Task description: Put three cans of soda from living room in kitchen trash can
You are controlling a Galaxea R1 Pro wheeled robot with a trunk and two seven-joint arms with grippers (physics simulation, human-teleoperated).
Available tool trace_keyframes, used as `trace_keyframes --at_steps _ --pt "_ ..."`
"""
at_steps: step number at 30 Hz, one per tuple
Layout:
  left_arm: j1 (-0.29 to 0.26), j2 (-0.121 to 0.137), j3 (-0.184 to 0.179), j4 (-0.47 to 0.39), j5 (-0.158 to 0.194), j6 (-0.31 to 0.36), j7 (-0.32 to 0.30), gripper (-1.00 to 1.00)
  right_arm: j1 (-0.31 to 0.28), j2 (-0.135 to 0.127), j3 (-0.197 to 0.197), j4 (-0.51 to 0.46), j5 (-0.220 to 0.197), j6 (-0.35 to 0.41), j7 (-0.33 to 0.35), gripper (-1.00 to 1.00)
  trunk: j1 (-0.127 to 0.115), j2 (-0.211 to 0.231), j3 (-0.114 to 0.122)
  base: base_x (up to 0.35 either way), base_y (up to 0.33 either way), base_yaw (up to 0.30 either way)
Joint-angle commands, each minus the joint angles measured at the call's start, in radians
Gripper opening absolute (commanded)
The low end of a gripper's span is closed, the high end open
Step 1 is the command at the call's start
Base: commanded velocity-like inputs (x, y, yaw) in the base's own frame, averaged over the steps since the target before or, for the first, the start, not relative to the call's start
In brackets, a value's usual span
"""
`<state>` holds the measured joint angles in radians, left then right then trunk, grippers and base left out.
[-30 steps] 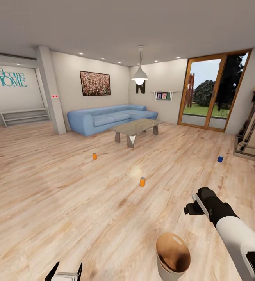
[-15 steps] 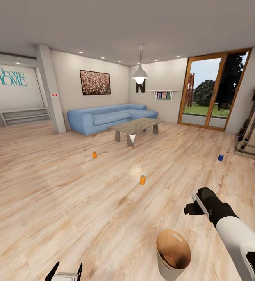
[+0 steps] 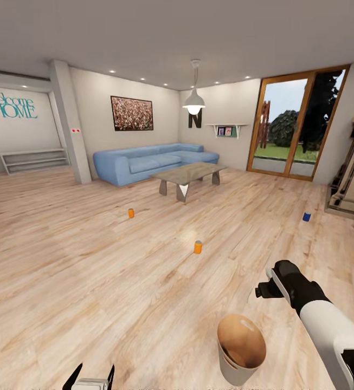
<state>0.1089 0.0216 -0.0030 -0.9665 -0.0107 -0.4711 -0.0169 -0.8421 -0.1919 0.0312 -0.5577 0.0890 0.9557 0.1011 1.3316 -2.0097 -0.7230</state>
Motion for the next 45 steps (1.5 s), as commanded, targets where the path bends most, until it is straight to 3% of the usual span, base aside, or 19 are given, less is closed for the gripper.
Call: trace_keyframes --at_steps 1,45 --pt "0.0 0.0 0.0 0.0 0.0 0.0 0.0 1.0 0.0 0.0 0.0 0.0 0.0 0.0 0.0 1.0 0.004 -0.007 -0.003 0.0 0.0 0.0" --pt "0.0 0.001 -0.004 0.0 0.0 0.0 0.002 1.0 0.0 0.002 0.003 -0.001 0.0 -0.002 0.0 1.0 0.173 -0.315 -0.141 0.0 0.0 0.0"
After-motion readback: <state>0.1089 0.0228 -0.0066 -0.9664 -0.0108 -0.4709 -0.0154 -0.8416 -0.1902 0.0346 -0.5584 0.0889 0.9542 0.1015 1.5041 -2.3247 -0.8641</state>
